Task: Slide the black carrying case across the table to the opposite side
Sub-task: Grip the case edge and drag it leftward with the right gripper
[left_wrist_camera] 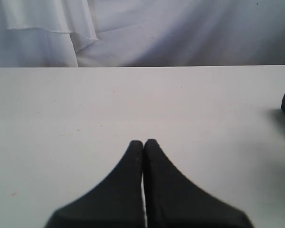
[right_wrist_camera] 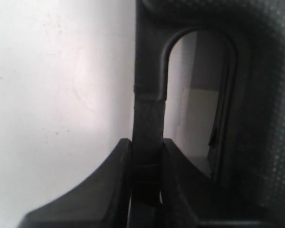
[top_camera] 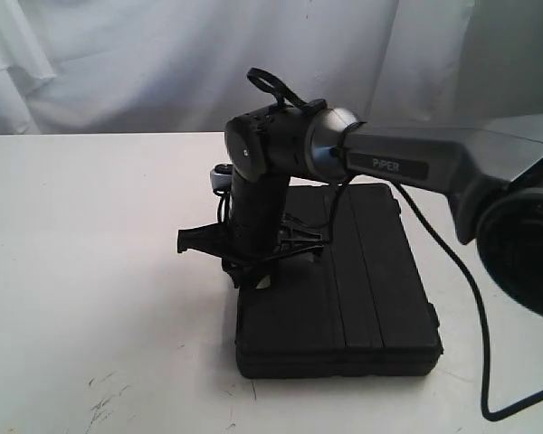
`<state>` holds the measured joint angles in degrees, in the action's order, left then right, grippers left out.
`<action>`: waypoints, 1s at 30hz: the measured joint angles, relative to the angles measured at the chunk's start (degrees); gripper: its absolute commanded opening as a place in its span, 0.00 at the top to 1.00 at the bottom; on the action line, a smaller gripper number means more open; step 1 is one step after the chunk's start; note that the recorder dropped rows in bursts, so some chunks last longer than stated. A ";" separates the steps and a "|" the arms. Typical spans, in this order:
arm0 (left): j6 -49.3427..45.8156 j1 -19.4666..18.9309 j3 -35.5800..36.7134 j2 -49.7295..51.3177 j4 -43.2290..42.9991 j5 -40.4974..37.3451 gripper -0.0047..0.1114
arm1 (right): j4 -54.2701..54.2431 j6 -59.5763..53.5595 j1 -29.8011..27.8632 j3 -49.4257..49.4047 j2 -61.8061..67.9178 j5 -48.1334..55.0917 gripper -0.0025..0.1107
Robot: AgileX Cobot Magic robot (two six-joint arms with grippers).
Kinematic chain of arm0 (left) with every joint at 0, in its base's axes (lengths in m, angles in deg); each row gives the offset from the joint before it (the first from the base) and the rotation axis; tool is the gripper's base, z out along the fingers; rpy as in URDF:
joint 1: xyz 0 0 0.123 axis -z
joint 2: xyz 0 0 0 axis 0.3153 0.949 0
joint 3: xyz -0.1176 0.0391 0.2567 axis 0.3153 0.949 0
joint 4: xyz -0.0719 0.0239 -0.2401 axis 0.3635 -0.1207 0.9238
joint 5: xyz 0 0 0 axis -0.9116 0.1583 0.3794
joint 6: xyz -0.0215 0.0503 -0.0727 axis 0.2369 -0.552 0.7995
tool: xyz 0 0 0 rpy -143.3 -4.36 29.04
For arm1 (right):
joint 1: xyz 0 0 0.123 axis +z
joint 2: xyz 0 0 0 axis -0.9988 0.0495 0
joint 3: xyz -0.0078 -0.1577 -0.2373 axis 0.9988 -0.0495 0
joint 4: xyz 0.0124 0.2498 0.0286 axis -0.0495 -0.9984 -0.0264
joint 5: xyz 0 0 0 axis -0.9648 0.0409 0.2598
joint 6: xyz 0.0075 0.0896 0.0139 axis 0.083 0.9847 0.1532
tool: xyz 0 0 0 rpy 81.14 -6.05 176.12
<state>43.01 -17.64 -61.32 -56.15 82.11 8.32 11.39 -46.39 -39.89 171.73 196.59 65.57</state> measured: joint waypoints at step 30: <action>0.00 0.00 0.00 0.00 0.00 0.11 0.96 | -3.23 1.65 2.55 9.15 5.22 -2.23 0.98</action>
<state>43.01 -17.64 -61.32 -56.15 82.11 8.43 8.15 -44.74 -37.35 180.88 201.81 63.34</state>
